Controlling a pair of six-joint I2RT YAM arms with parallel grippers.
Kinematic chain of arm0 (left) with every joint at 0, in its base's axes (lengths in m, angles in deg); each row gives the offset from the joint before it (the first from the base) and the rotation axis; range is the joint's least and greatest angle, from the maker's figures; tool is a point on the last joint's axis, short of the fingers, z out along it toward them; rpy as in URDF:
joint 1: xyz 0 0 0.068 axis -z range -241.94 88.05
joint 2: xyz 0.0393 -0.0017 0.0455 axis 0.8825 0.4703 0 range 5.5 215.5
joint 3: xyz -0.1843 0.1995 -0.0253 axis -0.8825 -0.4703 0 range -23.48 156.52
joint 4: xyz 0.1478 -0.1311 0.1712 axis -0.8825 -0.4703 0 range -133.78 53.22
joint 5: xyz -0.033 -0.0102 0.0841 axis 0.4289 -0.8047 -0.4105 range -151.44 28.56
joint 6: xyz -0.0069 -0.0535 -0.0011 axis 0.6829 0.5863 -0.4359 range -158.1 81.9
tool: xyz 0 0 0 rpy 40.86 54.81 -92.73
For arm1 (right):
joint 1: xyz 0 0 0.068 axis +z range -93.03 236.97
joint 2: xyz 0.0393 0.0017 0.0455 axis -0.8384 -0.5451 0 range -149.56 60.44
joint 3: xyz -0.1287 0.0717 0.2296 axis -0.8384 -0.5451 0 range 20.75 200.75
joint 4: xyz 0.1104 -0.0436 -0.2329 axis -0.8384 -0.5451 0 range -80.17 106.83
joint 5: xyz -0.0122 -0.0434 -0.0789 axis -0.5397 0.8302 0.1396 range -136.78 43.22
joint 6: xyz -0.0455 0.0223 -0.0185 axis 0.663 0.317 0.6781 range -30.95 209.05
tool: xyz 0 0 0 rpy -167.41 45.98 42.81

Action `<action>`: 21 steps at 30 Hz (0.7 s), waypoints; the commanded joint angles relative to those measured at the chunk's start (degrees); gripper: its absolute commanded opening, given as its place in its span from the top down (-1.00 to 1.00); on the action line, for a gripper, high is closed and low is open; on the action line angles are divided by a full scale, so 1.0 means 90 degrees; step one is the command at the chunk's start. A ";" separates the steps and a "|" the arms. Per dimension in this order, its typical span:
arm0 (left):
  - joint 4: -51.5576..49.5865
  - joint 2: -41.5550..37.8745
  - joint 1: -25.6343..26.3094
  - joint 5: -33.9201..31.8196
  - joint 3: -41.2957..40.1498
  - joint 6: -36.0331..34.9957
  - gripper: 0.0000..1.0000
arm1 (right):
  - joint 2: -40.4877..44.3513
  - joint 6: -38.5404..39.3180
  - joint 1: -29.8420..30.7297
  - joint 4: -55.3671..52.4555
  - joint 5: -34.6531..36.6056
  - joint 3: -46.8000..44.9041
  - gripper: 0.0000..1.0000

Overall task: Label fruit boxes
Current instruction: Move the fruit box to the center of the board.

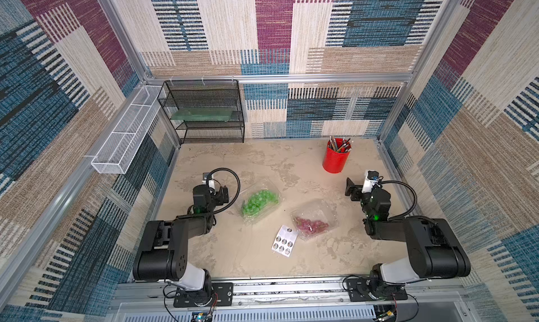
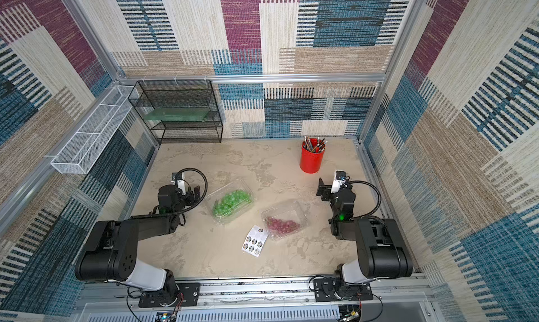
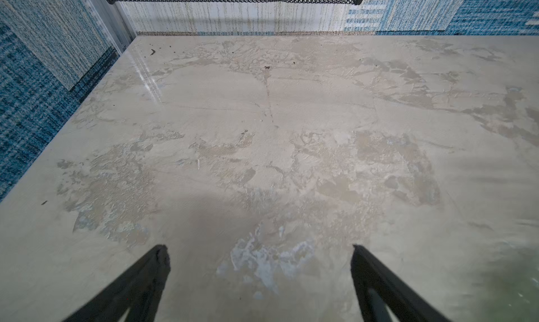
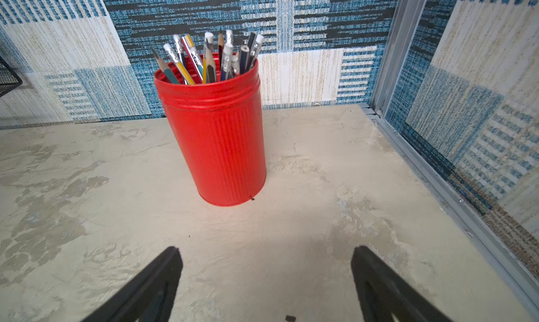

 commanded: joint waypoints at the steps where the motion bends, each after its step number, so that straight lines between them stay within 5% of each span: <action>1: 0.0041 0.0007 0.0001 0.0090 0.0031 -0.0096 -0.99 | 0.0007 -0.0018 0.0031 0.0159 0.0064 0.0011 -0.90; 21: 0.0041 0.0004 0.0006 0.0090 0.0041 -0.0094 -0.99 | 0.0006 -0.0037 -0.0007 0.0158 0.0001 0.0014 -0.90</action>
